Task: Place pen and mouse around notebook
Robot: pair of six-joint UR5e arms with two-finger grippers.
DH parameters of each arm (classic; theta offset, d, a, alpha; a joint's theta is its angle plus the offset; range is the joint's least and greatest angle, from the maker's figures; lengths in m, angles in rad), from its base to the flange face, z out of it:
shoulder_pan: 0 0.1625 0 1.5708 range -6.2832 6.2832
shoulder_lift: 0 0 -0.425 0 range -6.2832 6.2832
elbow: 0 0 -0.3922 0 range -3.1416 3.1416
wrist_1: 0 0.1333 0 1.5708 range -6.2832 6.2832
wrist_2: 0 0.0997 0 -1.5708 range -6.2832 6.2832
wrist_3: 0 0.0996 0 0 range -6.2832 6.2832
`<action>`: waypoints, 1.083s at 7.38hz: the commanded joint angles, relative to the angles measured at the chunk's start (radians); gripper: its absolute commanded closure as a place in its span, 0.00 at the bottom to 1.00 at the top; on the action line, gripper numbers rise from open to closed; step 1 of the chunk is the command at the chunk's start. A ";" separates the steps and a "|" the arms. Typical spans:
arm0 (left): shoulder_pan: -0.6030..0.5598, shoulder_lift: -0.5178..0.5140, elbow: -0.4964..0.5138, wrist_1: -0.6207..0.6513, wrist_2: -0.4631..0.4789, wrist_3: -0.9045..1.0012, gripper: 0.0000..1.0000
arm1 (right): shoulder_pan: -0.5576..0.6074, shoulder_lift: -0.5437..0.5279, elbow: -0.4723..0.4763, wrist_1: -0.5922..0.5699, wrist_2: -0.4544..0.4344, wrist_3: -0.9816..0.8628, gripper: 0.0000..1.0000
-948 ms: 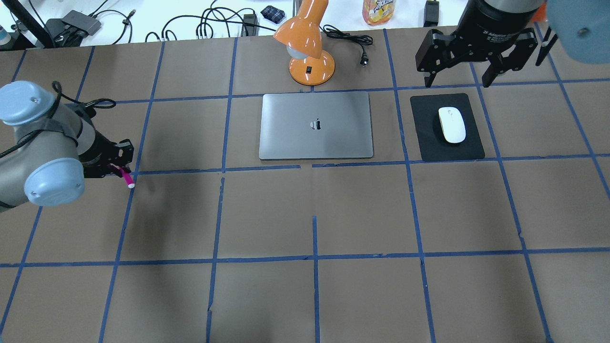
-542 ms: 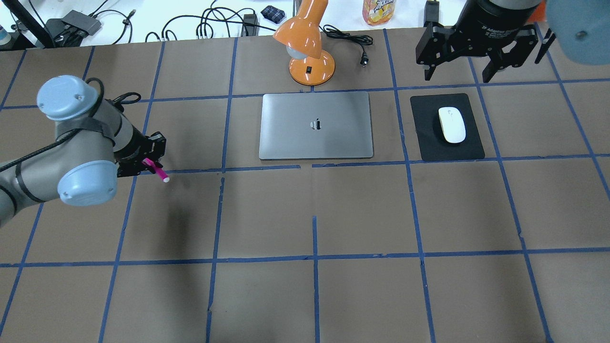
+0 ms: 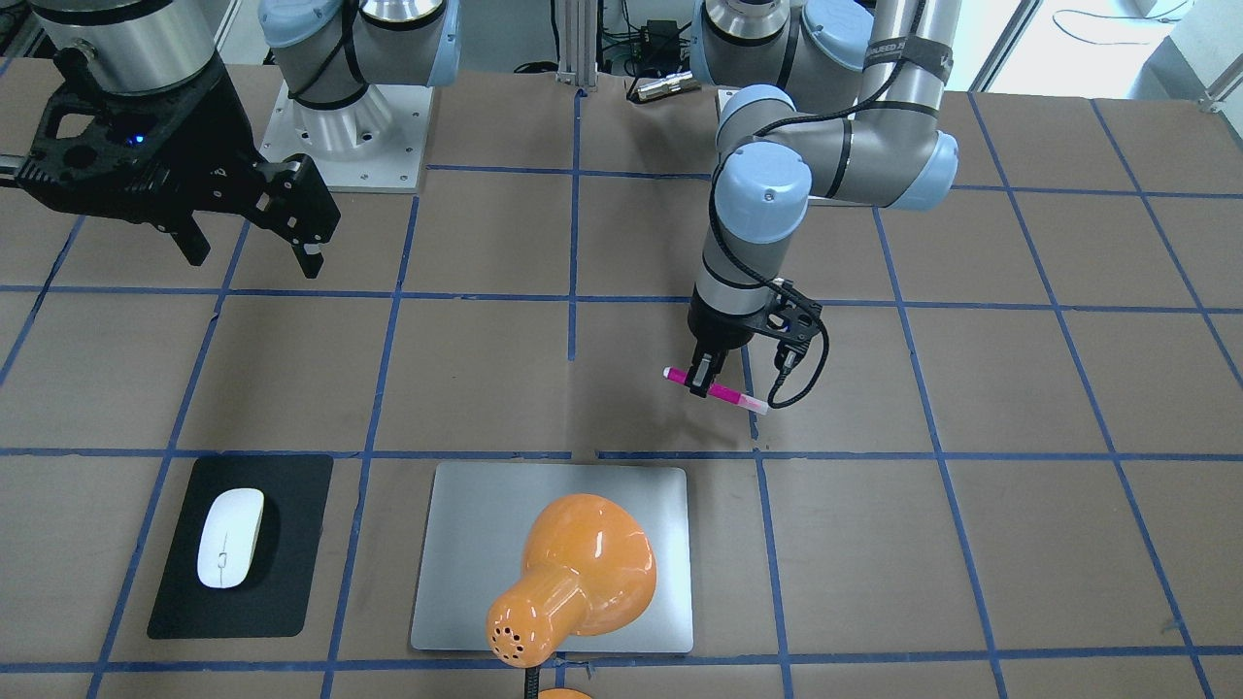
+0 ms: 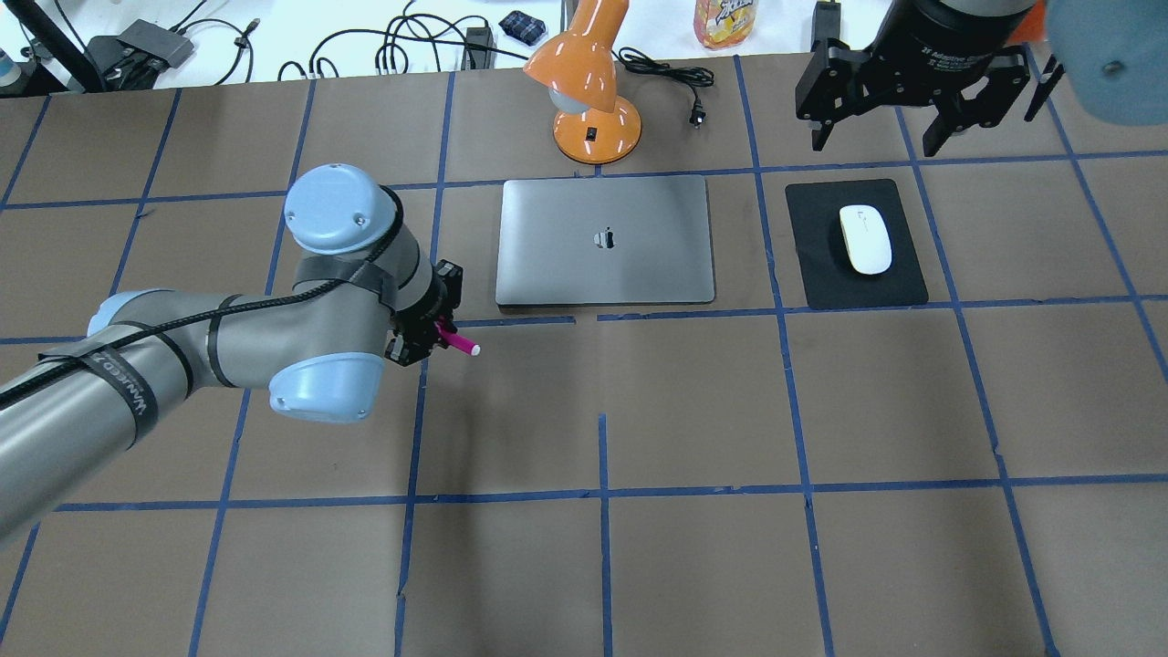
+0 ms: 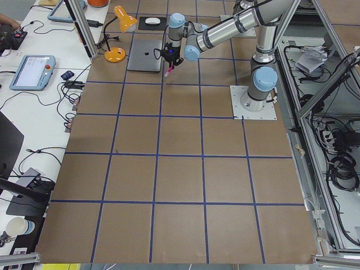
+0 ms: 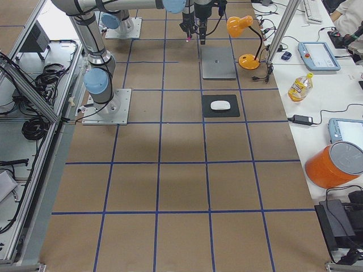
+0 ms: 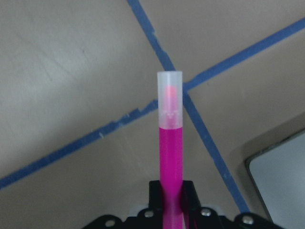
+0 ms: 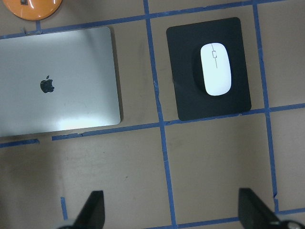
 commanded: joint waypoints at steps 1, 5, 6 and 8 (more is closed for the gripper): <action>-0.088 -0.049 0.032 0.001 0.000 -0.149 1.00 | 0.000 -0.002 0.000 0.003 0.001 -0.001 0.00; -0.202 -0.144 0.128 -0.007 0.001 -0.342 1.00 | 0.000 -0.002 0.002 0.003 0.004 -0.006 0.00; -0.228 -0.161 0.132 -0.003 0.001 -0.378 1.00 | 0.000 -0.002 0.002 0.003 0.004 -0.006 0.00; -0.263 -0.208 0.168 -0.012 0.004 -0.435 1.00 | 0.000 -0.002 0.002 0.003 0.004 -0.006 0.00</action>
